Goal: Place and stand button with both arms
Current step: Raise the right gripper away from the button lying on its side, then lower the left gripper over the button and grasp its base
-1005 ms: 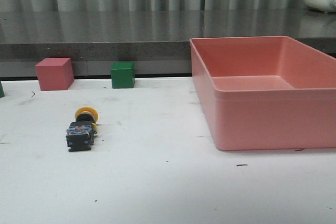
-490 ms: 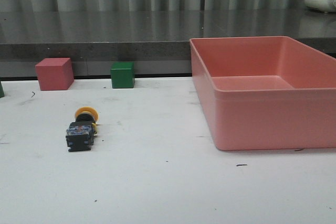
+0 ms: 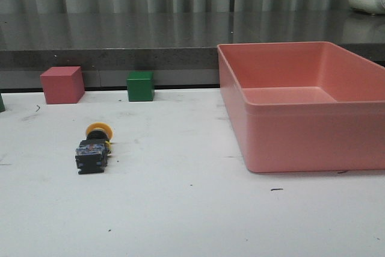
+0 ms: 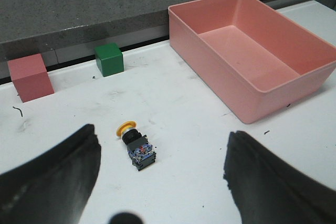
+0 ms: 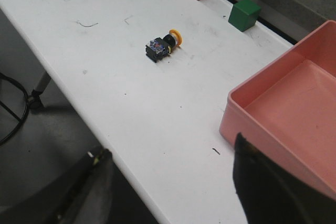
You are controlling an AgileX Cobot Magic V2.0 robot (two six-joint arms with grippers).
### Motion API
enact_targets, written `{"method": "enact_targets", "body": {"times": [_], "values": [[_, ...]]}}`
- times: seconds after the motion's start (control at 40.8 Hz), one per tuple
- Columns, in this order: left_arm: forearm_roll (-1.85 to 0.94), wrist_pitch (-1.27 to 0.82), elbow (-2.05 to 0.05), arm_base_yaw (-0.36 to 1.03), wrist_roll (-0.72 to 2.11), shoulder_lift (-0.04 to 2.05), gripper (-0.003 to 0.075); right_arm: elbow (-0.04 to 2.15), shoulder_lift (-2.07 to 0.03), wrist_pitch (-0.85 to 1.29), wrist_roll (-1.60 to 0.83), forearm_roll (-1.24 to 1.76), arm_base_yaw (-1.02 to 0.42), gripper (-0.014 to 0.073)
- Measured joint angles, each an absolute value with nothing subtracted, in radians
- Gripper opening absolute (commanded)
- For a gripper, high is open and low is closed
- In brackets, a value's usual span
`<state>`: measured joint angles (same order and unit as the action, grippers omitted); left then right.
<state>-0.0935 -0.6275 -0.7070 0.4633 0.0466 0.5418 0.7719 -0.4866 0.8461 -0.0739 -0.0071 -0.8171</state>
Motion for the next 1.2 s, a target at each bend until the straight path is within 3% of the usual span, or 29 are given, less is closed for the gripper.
{"method": "enact_targets", "body": {"times": [0.637, 0.931, 1.201], "values": [[-0.136, -0.568, -0.739, 0.463, 0.047, 0.598, 0.0499, 0.74, -0.411, 0.842, -0.073, -0.007, -0.817, 0.051], [-0.148, -0.809, -0.963, 0.463, 0.047, 0.921, 0.0536, 0.74, -0.411, 0.842, -0.073, -0.007, -0.817, 0.051], [-0.117, -0.904, -1.126, 0.463, -0.012, 1.283, 0.0536, 0.74, -0.411, 0.842, -0.073, -0.007, -0.817, 0.051]]}}
